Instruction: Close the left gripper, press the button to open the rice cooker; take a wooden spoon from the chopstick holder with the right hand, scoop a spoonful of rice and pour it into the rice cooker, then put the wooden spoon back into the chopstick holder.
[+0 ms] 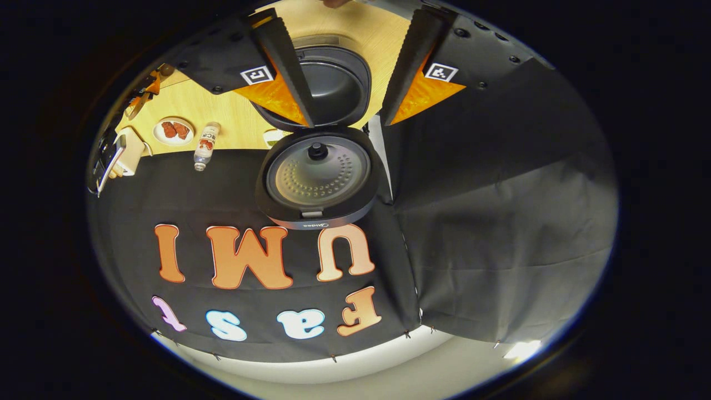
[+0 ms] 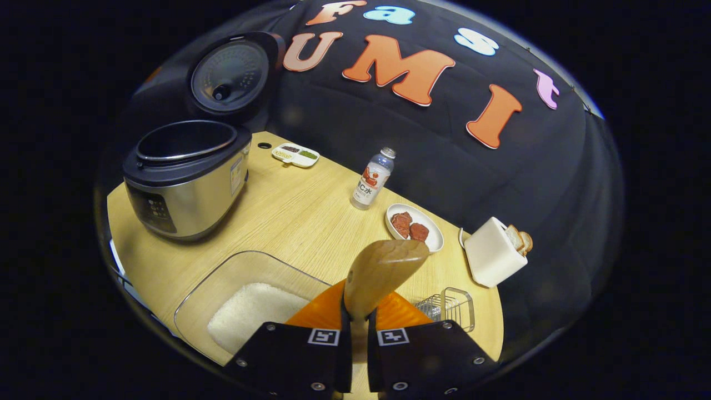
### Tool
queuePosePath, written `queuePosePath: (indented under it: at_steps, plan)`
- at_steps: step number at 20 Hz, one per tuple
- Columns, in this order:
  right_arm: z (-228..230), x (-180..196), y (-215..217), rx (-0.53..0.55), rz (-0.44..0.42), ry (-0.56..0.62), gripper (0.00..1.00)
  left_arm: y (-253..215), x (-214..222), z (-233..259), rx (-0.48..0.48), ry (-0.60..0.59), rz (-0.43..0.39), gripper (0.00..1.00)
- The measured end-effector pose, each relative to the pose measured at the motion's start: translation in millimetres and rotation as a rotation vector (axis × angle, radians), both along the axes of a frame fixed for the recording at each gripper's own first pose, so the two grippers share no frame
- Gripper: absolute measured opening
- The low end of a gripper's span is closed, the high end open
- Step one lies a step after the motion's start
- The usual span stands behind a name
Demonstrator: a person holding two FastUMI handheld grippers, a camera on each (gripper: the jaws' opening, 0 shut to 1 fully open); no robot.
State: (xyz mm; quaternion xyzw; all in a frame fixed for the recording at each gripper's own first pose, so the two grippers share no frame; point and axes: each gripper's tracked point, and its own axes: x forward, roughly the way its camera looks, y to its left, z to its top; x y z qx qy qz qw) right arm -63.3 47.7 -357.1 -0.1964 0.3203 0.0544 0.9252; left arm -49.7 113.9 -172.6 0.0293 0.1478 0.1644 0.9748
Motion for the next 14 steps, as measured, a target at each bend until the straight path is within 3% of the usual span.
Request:
queuePosePath:
  at_steps: [7, 14]
  plan:
    - [-20, -11, 23, 0.067, -0.017, 0.005, 0.09, 4, 3, -6, 0.015, 0.026, -0.007, 0.84]
    - [-28, -10, 28, 0.222, -0.171, 0.03, 0.1, 4, 7, -6, 0.027, 0.041, -0.038, 0.84]
